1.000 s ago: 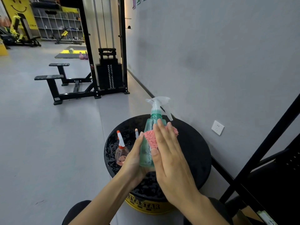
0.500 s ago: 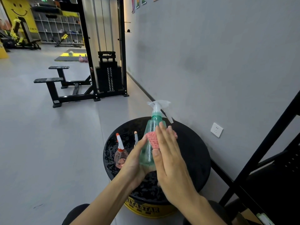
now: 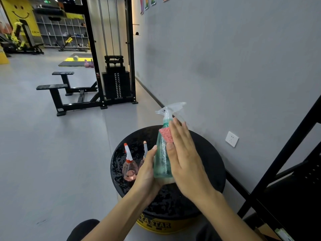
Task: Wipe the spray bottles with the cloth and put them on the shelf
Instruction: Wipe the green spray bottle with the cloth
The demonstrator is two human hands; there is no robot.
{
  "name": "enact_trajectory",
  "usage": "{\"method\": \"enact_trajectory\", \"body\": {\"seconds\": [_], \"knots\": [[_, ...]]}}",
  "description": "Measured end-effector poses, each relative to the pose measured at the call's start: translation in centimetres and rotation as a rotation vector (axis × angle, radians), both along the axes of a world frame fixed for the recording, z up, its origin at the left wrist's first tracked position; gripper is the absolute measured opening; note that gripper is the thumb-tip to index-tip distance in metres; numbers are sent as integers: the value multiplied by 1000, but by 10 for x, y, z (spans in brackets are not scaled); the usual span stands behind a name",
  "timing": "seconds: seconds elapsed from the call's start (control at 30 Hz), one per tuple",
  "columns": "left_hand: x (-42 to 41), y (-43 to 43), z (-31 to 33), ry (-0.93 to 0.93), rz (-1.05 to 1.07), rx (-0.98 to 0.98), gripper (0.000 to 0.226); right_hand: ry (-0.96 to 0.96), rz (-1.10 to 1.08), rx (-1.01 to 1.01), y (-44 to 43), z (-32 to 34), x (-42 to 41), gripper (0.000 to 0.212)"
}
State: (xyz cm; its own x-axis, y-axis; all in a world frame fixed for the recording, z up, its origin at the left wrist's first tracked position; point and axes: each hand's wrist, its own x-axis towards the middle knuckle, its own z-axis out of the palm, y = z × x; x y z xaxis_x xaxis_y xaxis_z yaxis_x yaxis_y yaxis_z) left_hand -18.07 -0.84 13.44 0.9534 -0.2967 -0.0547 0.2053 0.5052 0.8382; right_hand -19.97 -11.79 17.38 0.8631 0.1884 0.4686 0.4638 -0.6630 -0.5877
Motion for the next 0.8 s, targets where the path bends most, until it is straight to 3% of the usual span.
{"method": "enact_trajectory", "body": {"seconds": [0.23, 0.5, 0.8], "knots": [[3, 5, 4, 19, 55, 18, 48, -92, -3, -70, 5, -27, -30, 54], [-7, -4, 5, -57, -31, 23, 41, -73, -46, -37, -4, 5, 11, 56], [5, 1, 7, -34, 72, 37, 45, -135, -25, -146, 8, -23, -24, 55]]}}
